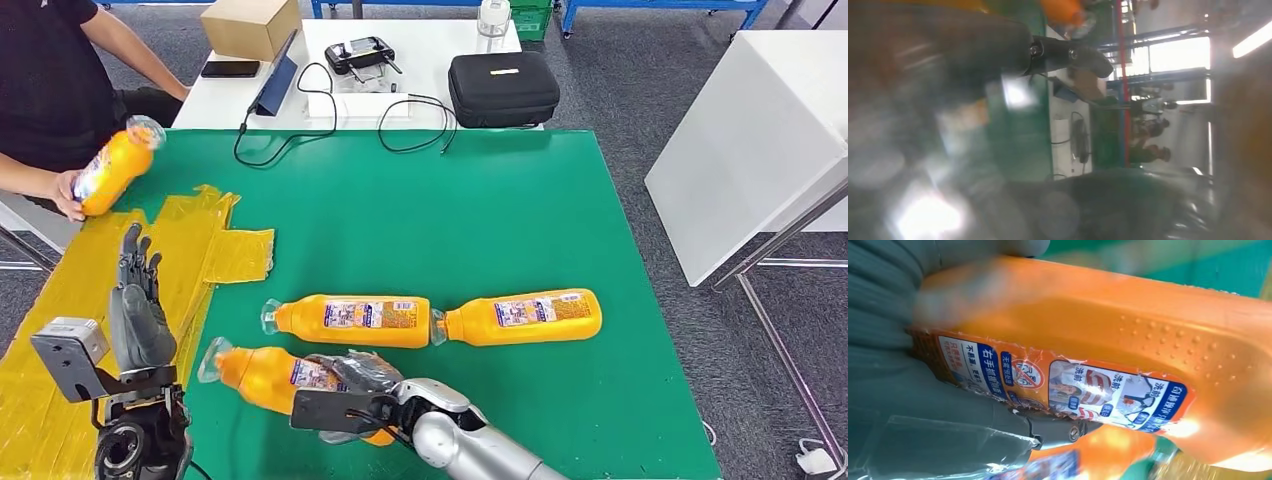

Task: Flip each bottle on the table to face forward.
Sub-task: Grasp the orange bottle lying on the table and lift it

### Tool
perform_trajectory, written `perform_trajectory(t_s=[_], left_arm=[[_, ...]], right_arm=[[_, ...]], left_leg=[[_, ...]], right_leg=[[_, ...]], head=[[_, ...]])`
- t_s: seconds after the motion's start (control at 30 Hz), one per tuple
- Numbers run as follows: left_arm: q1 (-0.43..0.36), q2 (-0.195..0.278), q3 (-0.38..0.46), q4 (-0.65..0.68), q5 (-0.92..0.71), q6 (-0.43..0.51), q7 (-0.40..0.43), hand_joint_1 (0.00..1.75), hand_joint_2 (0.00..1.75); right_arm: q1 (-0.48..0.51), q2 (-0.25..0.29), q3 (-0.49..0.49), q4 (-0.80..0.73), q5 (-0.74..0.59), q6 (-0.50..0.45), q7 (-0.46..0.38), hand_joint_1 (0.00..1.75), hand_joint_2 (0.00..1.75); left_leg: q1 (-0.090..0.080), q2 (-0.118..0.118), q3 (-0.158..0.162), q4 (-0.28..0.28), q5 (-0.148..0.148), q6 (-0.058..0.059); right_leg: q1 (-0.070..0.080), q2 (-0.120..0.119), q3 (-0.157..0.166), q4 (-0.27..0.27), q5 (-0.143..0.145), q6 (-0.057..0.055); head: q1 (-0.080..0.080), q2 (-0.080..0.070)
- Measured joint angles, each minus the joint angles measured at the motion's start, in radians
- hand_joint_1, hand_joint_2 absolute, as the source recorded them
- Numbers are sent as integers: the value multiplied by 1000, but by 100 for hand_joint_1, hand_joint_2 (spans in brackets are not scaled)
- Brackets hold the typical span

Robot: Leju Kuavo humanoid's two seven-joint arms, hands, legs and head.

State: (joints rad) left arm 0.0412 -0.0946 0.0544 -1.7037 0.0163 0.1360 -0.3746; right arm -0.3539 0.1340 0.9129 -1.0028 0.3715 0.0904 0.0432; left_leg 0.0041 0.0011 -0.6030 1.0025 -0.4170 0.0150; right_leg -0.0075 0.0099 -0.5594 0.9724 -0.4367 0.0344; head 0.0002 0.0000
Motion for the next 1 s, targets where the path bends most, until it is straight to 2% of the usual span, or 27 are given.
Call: perform_trajectory(t_s=[0.1,0.27,0.4,0.53,0.73,1.0], left_arm=[[9,-2,1,0,16,-7,3,0,0],[46,-12,3,-11,98,-45,25,0,0],[77,-22,1,-31,131,-64,36,0,175],[104,-29,-15,-47,227,-135,92,0,175],[161,-33,-87,-76,384,-247,157,0,175],[183,-30,-168,-86,490,-341,193,0,175]], right_arm=[[35,-26,-32,-58,-17,-14,-11,175,175],[129,-65,-103,-217,-61,-145,-88,175,175],[189,-99,-152,-343,-64,-197,-110,175,175],[236,-114,-189,-427,-43,-268,-143,175,175],[260,-121,-240,-501,3,-360,-152,175,175],[223,-106,-277,-495,21,-387,-122,175,175]], left_leg=[[0,0,-1,0,0,0],[0,-1,-4,0,0,0],[0,0,-5,0,-1,0],[0,-1,-6,0,-1,0],[0,-1,-6,0,-1,0],[0,-1,-6,0,0,0]], right_leg=[[0,0,-1,0,0,0],[0,0,-4,0,0,0],[0,0,-5,0,0,0],[0,0,-5,0,0,0],[0,0,-5,0,0,0],[0,0,-5,0,0,0]], head=[[0,0],[0,0],[0,0],[0,0],[0,0],[0,0]])
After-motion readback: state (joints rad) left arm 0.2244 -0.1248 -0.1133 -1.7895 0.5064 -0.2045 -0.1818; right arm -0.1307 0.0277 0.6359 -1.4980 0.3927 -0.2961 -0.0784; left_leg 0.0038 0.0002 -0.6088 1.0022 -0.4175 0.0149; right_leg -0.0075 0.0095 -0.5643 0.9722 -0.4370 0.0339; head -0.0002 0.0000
